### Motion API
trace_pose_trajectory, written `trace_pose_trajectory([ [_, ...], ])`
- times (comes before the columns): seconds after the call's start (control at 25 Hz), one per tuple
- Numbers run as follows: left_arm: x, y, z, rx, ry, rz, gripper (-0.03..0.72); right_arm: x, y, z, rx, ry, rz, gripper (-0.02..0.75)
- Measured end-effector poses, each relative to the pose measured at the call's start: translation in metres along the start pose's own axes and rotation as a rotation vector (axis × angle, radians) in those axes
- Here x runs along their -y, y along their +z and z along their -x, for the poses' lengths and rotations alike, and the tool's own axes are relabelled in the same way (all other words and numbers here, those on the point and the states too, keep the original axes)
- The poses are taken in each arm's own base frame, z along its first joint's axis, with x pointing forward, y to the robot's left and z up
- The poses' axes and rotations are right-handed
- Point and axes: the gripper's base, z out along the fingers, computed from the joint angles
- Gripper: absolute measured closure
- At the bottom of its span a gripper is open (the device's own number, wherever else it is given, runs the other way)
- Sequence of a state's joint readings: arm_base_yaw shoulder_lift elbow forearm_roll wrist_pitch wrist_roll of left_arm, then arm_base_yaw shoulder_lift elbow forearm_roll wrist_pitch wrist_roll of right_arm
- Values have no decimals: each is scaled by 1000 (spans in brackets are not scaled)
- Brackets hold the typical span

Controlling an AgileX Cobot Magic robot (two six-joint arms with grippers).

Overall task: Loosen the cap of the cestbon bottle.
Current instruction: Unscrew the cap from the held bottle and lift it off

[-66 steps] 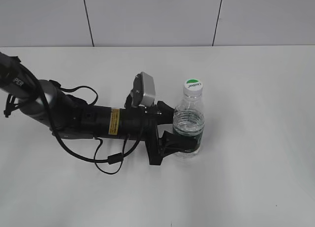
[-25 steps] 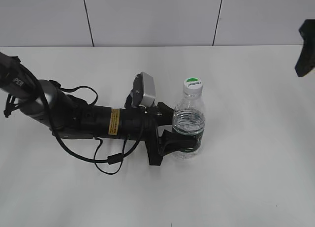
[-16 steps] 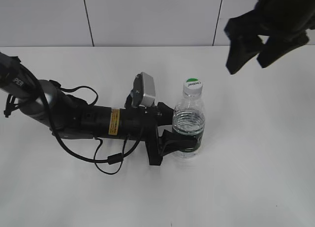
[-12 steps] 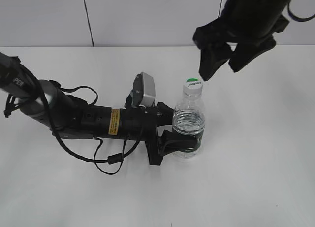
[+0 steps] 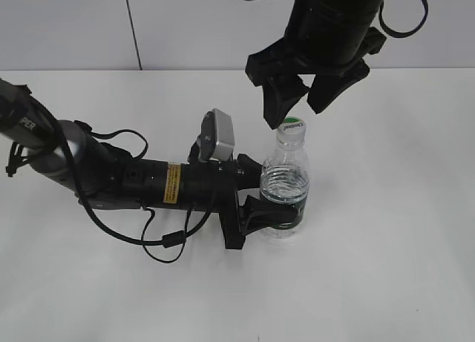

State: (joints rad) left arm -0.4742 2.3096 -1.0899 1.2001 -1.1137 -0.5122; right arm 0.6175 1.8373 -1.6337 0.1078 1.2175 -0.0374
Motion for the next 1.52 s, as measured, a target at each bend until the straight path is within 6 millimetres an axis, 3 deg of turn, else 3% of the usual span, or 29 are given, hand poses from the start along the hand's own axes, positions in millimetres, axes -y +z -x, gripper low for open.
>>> trace_pose_trajectory([
  [0.2,0,0,0,0,0,0,266,1,5,1,-12,2,-10,249],
  [0.44,0,0,0,-1,0,0,266,3,26,3,-63,8,-7,265],
  [0.72,-1,0,0,-4,2,3,266,3,26,3,-63,6,-2,437],
  [0.88,-1,1,0,-6,3,4,266,3,26,3,-63,-74,1,437],
  [1.08,-1,1,0,-6,3,4,266,2,26,3,-61,-467,18,437],
  [1.32,-1,1,0,-6,4,4,266,2,25,4,-48,-1142,42,439],
  [1.52,-1,1,0,-5,0,8,266,2,24,3,-40,-1524,53,441],
])
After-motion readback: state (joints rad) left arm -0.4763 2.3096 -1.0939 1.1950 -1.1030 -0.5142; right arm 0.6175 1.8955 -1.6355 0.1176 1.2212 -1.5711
